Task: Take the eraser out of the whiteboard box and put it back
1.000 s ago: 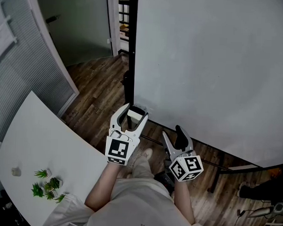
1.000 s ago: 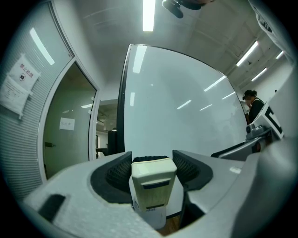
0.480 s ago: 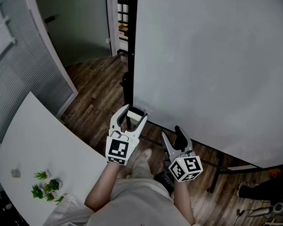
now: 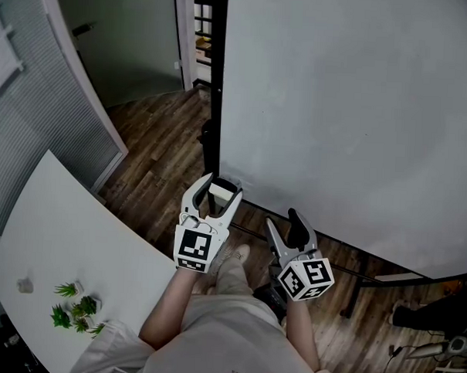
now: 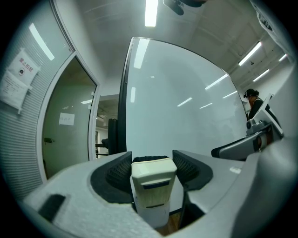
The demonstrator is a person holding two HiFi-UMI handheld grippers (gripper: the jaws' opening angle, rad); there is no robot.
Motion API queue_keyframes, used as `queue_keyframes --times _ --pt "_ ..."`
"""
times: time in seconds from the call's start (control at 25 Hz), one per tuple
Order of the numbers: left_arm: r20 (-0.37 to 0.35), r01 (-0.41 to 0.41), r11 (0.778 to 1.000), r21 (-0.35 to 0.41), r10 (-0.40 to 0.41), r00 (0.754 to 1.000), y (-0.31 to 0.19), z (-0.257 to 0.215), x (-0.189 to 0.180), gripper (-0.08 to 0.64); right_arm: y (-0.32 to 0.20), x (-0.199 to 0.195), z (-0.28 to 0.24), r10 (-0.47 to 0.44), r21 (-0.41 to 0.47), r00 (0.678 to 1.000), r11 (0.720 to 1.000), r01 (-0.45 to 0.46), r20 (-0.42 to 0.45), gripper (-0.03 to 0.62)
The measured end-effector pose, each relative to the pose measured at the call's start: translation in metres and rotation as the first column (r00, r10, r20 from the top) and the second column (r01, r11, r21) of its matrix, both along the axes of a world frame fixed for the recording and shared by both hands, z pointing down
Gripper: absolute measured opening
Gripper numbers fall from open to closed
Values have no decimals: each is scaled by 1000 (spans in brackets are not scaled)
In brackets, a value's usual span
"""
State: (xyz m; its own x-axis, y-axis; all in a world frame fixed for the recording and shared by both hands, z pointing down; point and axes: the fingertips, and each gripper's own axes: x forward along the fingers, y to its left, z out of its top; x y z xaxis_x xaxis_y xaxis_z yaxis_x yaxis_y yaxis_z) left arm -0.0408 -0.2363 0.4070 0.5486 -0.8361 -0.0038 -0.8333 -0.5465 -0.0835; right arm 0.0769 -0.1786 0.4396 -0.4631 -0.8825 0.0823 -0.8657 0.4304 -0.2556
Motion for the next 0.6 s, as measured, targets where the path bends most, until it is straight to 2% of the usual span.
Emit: queue_keyframes --times 0.6 --pt "2 2 999 -39 -2 1000 -6 14 2 268 -4 2 8 -2 -25 1000 1000 2 5 273"
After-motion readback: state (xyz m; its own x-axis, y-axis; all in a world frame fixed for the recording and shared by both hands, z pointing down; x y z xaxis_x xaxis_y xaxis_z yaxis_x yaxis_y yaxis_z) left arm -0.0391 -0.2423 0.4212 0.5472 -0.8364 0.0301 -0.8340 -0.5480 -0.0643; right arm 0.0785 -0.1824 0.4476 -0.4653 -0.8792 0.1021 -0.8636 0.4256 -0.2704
